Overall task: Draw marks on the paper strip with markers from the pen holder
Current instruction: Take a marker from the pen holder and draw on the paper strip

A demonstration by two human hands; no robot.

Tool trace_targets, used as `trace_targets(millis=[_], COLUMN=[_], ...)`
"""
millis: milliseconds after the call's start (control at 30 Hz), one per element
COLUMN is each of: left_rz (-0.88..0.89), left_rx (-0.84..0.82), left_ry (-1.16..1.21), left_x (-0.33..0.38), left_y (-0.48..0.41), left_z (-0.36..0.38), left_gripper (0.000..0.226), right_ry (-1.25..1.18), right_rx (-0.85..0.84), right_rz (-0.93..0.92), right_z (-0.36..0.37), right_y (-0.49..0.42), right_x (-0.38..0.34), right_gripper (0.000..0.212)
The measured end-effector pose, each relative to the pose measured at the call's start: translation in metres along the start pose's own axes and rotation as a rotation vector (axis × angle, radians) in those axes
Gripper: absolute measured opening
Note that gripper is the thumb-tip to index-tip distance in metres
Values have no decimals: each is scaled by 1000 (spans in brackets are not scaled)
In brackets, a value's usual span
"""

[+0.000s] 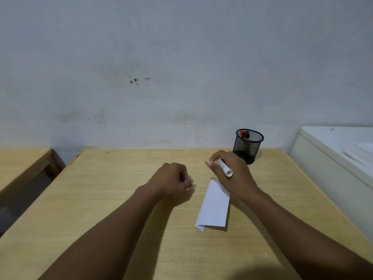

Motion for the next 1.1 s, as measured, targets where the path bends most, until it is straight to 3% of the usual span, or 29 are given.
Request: trace_targets(millis=[100,300,533,700,900,1000,1100], left_rz=[22,49,110,65,4,-18,-33], left_rx=[-38,-89,-103,-73,-66,-84,-101], left_ry=[-84,-75,-64,-174,-240,-217,-184], left_x=[7,9,13,31,35,33,31], left_y=[0,2,12,16,12,11,8], left_z=[12,20,26,34,43,46,49], left_gripper=[23,20,65,93,92,96,105], right_ry=[138,8,-125,-344,-574,-681,-675], right_rx=[-15,-104,-111,-8,114,153,88], right_rz=[-28,-99,-86,68,265,377,405], right_z=[13,24,33,20,14,11,10], right_y=[19,34,25,26,24,23,21], right_x=[13,22,24,41,58,60,58], right_gripper=[23,33,43,36,11,9,12])
Point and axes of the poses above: each hand's wrist, its own y-axis away from the middle knuckle, its own z-axis out of the palm, x = y × z, the point moved 9 cm from there along -y, towards the middle knuckle, and after that the axes turned 12 degrees about -y, right-handed, at the moved point
